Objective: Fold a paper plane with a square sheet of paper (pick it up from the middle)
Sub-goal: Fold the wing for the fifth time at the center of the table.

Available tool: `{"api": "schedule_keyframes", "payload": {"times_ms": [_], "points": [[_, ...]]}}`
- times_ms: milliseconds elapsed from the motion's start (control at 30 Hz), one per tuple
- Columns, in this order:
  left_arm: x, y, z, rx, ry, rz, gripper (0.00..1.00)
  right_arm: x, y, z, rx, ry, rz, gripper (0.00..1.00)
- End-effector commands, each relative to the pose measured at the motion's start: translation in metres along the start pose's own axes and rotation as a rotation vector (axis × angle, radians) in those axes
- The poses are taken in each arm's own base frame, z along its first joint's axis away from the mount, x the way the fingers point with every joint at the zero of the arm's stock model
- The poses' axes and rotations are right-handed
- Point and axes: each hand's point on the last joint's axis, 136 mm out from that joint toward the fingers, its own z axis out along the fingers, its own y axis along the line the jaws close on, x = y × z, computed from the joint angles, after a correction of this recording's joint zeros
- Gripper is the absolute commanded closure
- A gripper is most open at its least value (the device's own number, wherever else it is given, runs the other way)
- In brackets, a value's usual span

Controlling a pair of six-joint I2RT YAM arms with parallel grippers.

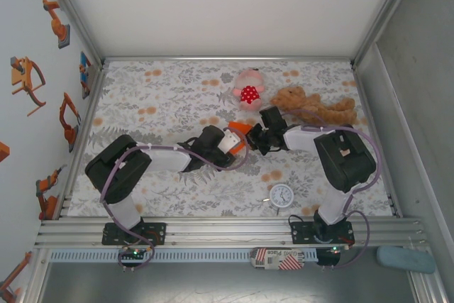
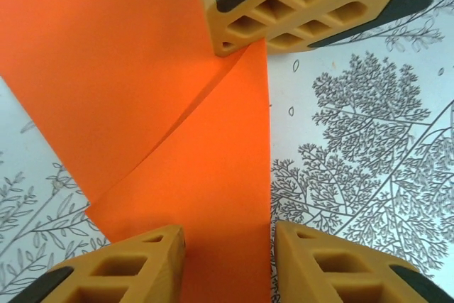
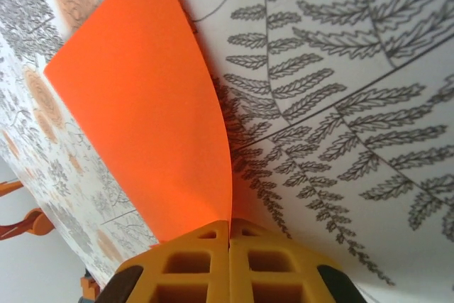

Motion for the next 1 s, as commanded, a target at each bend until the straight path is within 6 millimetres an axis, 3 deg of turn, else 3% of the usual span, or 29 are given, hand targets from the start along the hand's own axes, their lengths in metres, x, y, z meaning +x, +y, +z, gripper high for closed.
{"api": "schedule_keyframes", "payload": {"times_ms": [0, 200, 500, 967], "points": [[-0.016, -0.005, -0.015, 0.01, -0.038, 0.001, 0.59, -0.007, 0.01, -0.017, -0.032, -0.068, 0.003, 1.0], [-0.019, -0.007, -0.016, -0.016, -0.041, 0.033, 0.57, -0.004, 0.012, -0.029, -0.05, -0.106, 0.03, 1.0], [-0.028, -0.011, -0.008, -0.024, -0.042, 0.059, 0.56, 0.007, 0.016, -0.028, -0.05, -0.092, 0.036, 1.0], [-0.014, -0.006, 0.006, -0.051, 0.001, 0.067, 0.65, 0.016, 0.021, -0.02, -0.066, -0.03, 0.056, 1.0]]}}
